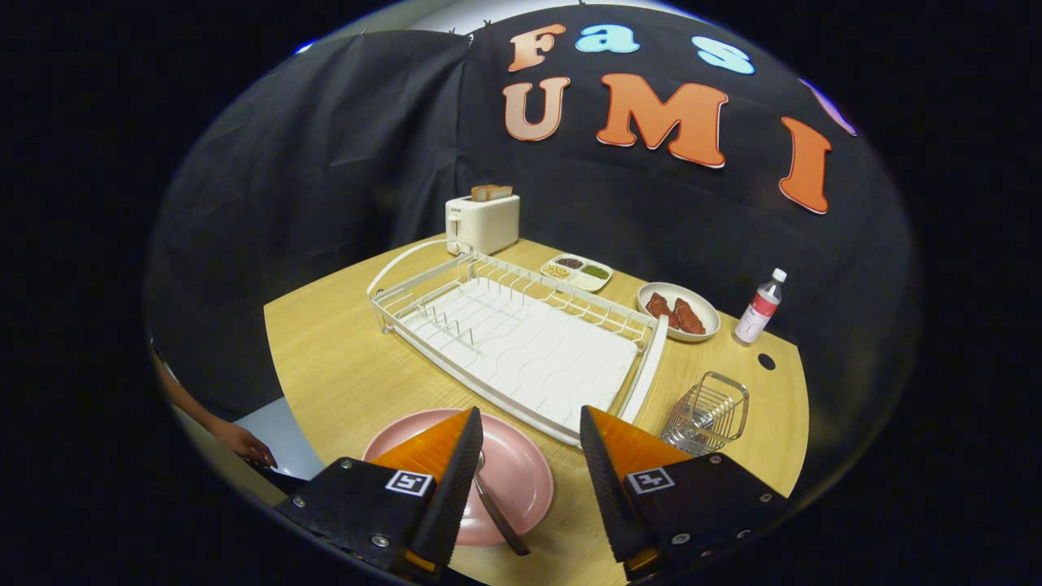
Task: Take the plate from the dish rack, then take the spoon from the basket and place it into the plate.
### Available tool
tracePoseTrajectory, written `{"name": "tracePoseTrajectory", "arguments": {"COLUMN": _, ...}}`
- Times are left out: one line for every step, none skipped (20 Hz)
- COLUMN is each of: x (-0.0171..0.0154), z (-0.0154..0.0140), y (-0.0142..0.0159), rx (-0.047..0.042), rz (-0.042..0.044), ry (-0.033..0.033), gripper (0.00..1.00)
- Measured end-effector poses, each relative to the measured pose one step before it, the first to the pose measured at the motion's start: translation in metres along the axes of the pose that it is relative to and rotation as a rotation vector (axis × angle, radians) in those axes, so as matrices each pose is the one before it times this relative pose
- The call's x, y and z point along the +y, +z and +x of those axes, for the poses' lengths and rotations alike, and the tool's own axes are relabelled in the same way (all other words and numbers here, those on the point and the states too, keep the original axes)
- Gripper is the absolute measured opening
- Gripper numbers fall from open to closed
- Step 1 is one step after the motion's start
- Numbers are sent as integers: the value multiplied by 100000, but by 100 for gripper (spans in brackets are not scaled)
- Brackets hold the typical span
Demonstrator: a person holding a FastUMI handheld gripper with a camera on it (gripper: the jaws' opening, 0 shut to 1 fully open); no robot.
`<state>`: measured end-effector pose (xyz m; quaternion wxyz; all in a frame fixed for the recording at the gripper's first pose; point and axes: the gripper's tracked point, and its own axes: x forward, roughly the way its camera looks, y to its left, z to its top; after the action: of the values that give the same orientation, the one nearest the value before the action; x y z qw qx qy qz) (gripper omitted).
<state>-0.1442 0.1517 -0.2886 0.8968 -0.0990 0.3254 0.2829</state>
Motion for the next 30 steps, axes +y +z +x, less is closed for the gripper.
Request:
{"name": "tracePoseTrajectory", "arguments": {"x": -444, "z": -398, "y": 1229, "rx": -2660, "rz": 663, "ry": -1361, "gripper": 74}}
{"name": "tracePoseTrajectory", "arguments": {"x": -530, "z": -374, "y": 1302, "rx": -3028, "rz": 746, "ry": -2041, "gripper": 78}}
{"name": "tracePoseTrajectory", "arguments": {"x": -589, "z": -366, "y": 1394, "rx": -3137, "rz": 761, "ry": -1962, "gripper": 80}}
{"name": "tracePoseTrajectory", "arguments": {"x": -465, "z": -350, "y": 1215, "rx": -3138, "rz": 771, "ry": -1932, "gripper": 81}}
{"name": "tracePoseTrajectory", "arguments": {"x": -665, "z": -320, "y": 1324, "rx": -2981, "rz": 790, "ry": -2060, "gripper": 83}}
{"name": "tracePoseTrajectory", "arguments": {"x": -592, "z": -205, "y": 1252, "rx": -3143, "rz": 1040, "ry": -2229, "gripper": 86}}
{"name": "tracePoseTrajectory", "arguments": {"x": -654, "z": -155, "y": 1286, "rx": -3054, "rz": 1399, "ry": -2274, "gripper": 87}}
{"name": "tracePoseTrajectory", "arguments": {"x": -515, "z": -126, "y": 1034, "rx": -2834, "rz": 1286, "ry": -2012, "gripper": 88}}
{"name": "tracePoseTrajectory", "arguments": {"x": -720, "z": -90, "y": 1076, "rx": -2849, "rz": 595, "ry": -2723, "gripper": 88}}
{"name": "tracePoseTrajectory", "arguments": {"x": -675, "z": -26, "y": 955, "rx": -2996, "rz": 61, "ry": -2743, "gripper": 89}}
{"name": "tracePoseTrajectory", "arguments": {"x": -738, "z": -29, "y": 994, "rx": -2784, "rz": -33, "ry": -2952, "gripper": 89}}
{"name": "tracePoseTrajectory", "arguments": {"x": -455, "z": -54, "y": 659, "rx": -2388, "rz": 503, "ry": -2408, "gripper": 89}}
{"name": "tracePoseTrajectory", "arguments": {"x": -474, "z": -17, "y": 730, "rx": -2046, "rz": 1044, "ry": -2073, "gripper": 89}}
{"name": "tracePoseTrajectory", "arguments": {"x": -357, "z": 62, "y": 590, "rx": -1833, "rz": 1403, "ry": -1720, "gripper": 89}}
{"name": "tracePoseTrajectory", "arguments": {"x": -255, "z": -15, "y": 485, "rx": -1303, "rz": 1315, "ry": -1026, "gripper": 89}}
{"name": "tracePoseTrajectory", "arguments": {"x": -360, "z": 38, "y": 387, "rx": -1234, "rz": 1072, "ry": -1438, "gripper": 89}}
{"name": "tracePoseTrajectory", "arguments": {"x": -418, "z": -62, "y": 342, "rx": -987, "rz": 836, "ry": -1262, "gripper": 89}}
{"name": "tracePoseTrajectory", "arguments": {"x": -184, "z": 63, "y": 280, "rx": -893, "rz": 590, "ry": -1015, "gripper": 89}}
{"name": "tracePoseTrajectory", "arguments": {"x": -314, "z": 29, "y": 283, "rx": -772, "rz": 404, "ry": -1533, "gripper": 89}}
{"name": "tracePoseTrajectory", "arguments": {"x": -320, "z": 20, "y": 145, "rx": -428, "rz": 278, "ry": -1508, "gripper": 89}}
{"name": "tracePoseTrajectory", "arguments": {"x": -289, "z": 43, "y": 299, "rx": -896, "rz": 108, "ry": -1663, "gripper": 89}}
{"name": "tracePoseTrajectory", "arguments": {"x": -124, "z": 34, "y": 495, "rx": -1392, "rz": 298, "ry": -1118, "gripper": 89}}
{"name": "tracePoseTrajectory", "arguments": {"x": -56, "z": 31, "y": 491, "rx": -1370, "rz": 255, "ry": -750, "gripper": 89}}
{"name": "tracePoseTrajectory", "arguments": {"x": -38, "z": 15, "y": 377, "rx": -1134, "rz": 214, "ry": -487, "gripper": 89}}
{"name": "tracePoseTrajectory", "arguments": {"x": 20, "z": 17, "y": 278, "rx": -876, "rz": 15, "ry": -456, "gripper": 89}}
{"name": "tracePoseTrajectory", "arguments": {"x": -39, "z": 1, "y": 270, "rx": -838, "rz": 50, "ry": -345, "gripper": 89}}
{"name": "tracePoseTrajectory", "arguments": {"x": 148, "z": 3, "y": 285, "rx": -676, "rz": -166, "ry": 56, "gripper": 89}}
{"name": "tracePoseTrajectory", "arguments": {"x": -85, "z": 70, "y": 157, "rx": -856, "rz": 47, "ry": -393, "gripper": 89}}
{"name": "tracePoseTrajectory", "arguments": {"x": 95, "z": 48, "y": 100, "rx": -616, "rz": 191, "ry": 226, "gripper": 89}}
{"name": "tracePoseTrajectory", "arguments": {"x": 216, "z": 38, "y": 111, "rx": -333, "rz": 231, "ry": 329, "gripper": 90}}
